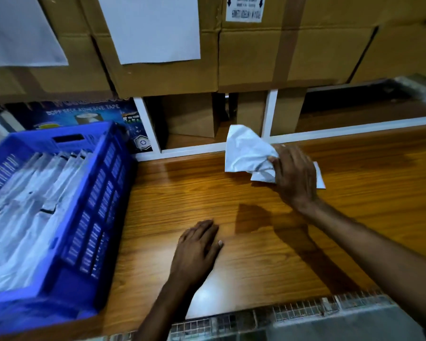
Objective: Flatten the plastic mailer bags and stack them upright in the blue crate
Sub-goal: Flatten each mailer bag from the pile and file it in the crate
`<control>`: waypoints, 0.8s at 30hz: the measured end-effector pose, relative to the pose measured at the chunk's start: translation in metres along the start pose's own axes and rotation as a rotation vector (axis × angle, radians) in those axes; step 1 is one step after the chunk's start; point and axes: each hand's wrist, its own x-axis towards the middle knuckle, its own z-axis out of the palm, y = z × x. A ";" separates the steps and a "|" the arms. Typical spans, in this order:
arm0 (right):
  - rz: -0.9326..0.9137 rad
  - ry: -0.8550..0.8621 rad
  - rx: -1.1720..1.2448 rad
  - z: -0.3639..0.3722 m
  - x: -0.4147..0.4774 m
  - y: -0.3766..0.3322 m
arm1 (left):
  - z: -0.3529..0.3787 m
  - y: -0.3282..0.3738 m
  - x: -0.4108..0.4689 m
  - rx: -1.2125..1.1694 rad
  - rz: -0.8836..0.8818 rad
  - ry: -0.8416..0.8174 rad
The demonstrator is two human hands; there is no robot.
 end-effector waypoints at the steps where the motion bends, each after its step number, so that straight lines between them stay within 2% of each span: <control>1: -0.011 -0.007 0.008 -0.005 -0.011 -0.015 | -0.006 -0.013 -0.016 0.001 -0.029 0.041; 5: -0.027 -0.107 0.057 -0.011 -0.059 -0.071 | -0.025 -0.051 -0.067 -0.021 -0.149 0.179; 8: -0.106 -0.266 0.098 -0.016 -0.103 -0.116 | -0.031 -0.070 -0.088 -0.053 -0.143 0.209; 12: -0.125 -0.615 0.067 -0.020 -0.146 -0.158 | -0.044 -0.064 -0.096 -0.366 -0.237 0.329; 14: -0.100 -0.668 0.015 -0.023 -0.154 -0.165 | -0.050 -0.057 -0.098 -0.428 -0.253 0.372; 17: 0.071 -0.615 0.044 -0.034 -0.155 -0.167 | -0.049 -0.044 -0.095 -0.306 -0.144 0.371; 19: 0.118 -0.655 0.072 -0.035 -0.162 -0.168 | -0.041 -0.024 -0.093 -0.145 -0.055 0.322; 21: 0.039 -0.827 0.068 -0.030 -0.171 -0.166 | -0.026 -0.006 -0.092 -0.017 -0.021 0.212; 24: -0.016 -1.040 0.053 -0.018 -0.178 -0.155 | -0.006 0.001 -0.099 0.094 -0.070 0.054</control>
